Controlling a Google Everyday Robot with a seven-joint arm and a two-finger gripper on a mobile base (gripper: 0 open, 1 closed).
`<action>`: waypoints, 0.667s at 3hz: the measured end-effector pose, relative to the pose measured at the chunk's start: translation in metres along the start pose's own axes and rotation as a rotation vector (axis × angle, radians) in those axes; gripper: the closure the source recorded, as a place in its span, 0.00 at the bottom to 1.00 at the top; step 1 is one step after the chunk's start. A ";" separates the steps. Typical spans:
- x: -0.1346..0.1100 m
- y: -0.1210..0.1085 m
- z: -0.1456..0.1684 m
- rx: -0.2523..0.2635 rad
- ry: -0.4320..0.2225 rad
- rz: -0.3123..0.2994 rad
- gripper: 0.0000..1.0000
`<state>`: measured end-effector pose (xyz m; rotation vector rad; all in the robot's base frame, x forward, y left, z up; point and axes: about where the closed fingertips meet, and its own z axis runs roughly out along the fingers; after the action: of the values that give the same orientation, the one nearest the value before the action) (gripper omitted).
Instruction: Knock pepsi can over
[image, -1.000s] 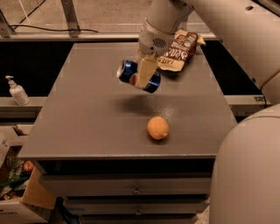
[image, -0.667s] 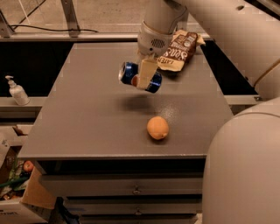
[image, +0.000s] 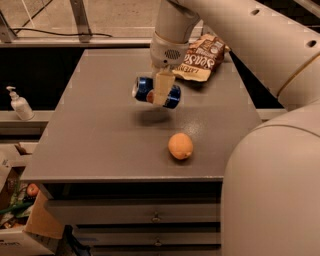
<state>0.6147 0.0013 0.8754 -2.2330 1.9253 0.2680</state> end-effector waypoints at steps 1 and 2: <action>-0.014 0.001 0.011 -0.011 -0.014 -0.012 0.59; -0.023 0.003 0.017 -0.017 -0.038 -0.012 0.36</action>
Offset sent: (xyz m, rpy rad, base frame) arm -0.0180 0.0317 -0.0111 0.0500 0.0525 0.0236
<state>0.6084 0.0275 0.8647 -2.2333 1.8964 0.3246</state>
